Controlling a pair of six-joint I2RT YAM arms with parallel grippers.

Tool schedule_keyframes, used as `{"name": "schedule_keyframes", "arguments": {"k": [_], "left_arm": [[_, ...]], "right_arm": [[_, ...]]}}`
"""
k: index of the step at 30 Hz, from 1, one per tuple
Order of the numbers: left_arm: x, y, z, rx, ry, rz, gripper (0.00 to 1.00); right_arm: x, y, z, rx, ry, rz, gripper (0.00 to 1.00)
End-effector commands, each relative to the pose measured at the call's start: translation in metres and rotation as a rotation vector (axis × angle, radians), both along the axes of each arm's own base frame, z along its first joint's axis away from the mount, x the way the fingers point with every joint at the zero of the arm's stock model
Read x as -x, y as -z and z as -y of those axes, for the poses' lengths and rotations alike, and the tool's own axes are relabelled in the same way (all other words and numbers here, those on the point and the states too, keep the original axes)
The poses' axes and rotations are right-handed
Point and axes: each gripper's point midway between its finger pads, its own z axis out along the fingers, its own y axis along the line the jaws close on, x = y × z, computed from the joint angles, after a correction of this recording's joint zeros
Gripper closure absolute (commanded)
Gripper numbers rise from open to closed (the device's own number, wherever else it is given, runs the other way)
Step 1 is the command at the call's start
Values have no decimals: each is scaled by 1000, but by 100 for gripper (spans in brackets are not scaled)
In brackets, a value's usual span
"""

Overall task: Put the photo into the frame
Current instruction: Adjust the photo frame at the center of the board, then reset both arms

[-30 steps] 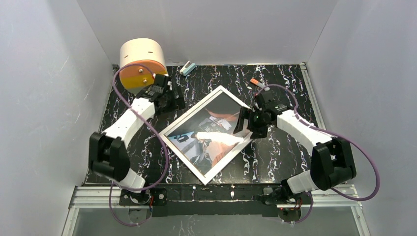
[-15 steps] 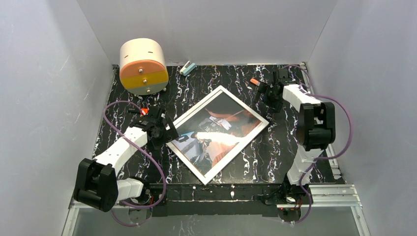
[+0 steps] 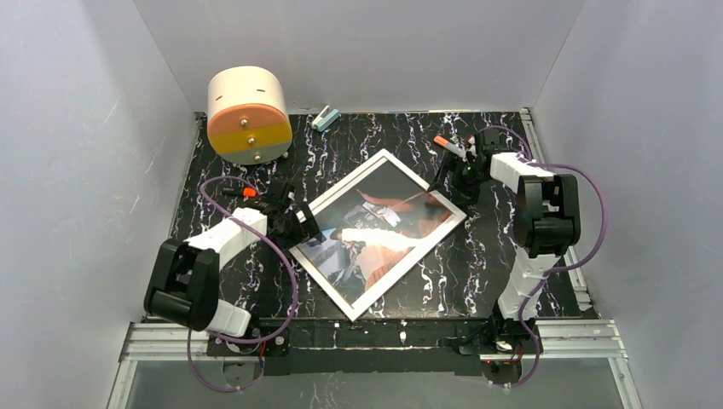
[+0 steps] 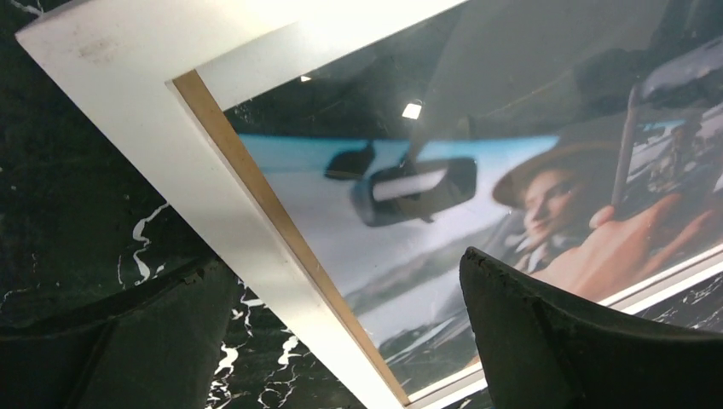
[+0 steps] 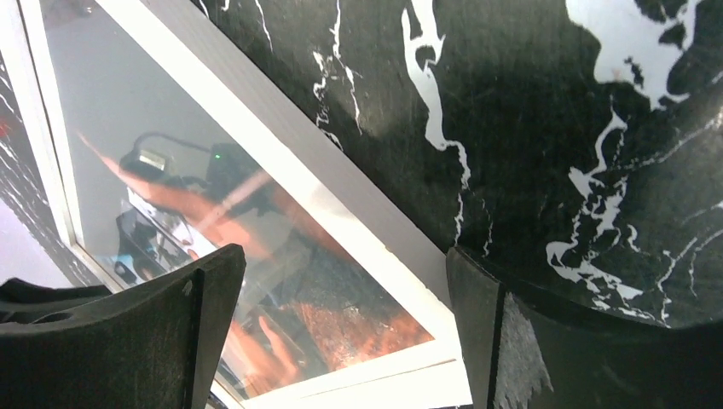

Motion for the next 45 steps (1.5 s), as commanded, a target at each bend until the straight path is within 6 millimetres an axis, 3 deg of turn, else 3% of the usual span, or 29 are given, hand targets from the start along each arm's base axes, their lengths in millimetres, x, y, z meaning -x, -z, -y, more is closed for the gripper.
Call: {"name": "schedule_keyframes", "arguments": {"k": [1,10,14,20,25,31,35,38,41,45], "left_arm": [[-35,-14,30,127,68,83,2],[-111,-37,44,110,169,234,2],[-131,-36,53,126,203,242,2],[-154,-37,39,47,202,253,2],[-161,-55,12,-73,191,274,2],[-148,-101,-27,-242,160,352,2],[-129,-133,-43,-291,141,393,2],[-113,-159,-49,-287,118,456,2],[-96,-199,-60,-293,66,583,2],[-77,-251,-92,-387,-44,726,2]], "right_arm": [[32,-9,-12,-85,-15,-54,4],[77,-16,-21,-183,65,-108,7],[95,-11,-21,-196,110,-118,8],[98,-17,-23,-215,92,-105,9],[85,-31,7,-12,113,-33,8],[59,-96,50,198,242,221,6],[60,-152,81,310,361,409,5],[73,-192,100,362,442,531,5],[96,-226,117,400,513,636,4],[137,-260,133,433,574,724,1]]}}
